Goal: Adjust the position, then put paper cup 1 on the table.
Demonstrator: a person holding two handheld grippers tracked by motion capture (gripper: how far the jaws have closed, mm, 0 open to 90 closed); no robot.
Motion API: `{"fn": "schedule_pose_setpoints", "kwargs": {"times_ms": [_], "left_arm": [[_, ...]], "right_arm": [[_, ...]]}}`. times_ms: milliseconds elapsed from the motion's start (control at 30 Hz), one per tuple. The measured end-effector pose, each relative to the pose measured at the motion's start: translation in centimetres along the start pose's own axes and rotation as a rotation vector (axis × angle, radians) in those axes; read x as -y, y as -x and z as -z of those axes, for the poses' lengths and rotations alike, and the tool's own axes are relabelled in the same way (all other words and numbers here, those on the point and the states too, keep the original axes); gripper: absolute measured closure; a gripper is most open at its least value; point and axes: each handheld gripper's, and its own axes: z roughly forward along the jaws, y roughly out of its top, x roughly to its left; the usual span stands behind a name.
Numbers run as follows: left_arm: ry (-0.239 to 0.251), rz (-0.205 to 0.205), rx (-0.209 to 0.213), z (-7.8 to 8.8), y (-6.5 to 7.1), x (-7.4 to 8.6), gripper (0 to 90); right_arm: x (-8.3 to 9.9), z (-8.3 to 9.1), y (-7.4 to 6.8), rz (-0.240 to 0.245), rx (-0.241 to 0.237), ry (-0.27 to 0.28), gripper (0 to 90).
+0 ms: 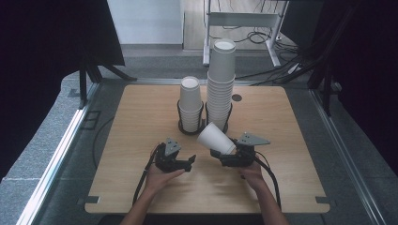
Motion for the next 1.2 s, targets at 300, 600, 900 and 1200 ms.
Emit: {"fn": "schedule_pose_setpoints", "kwargs": {"times_ms": [300, 600, 900, 1200], "left_arm": [[-0.005, 0.050, 0.066, -0.1, 0.0, 0.3, 12.4], [0.013, 0.103, 0.134, 0.1, 0.0, 0.3, 12.4], [0.033, 0.162, 0.213, 0.5, -0.2, 0.2, 12.0], [0.083, 0.232, 0.319, 1.0, -0.6, -0.2, 10.8]], "right_arm": [[1.1, 0.9, -0.1, 0.008, 0.011, 0.053, 20.1], [1.6, 0.9, -0.8, 0.035, 0.008, 0.077, 20.1], [1.8, 0.8, -1.1, 0.054, 0.016, 0.088, 20.0], [1.9, 0.8, -1.2, 0.060, 0.027, 0.093, 20.1]]}}
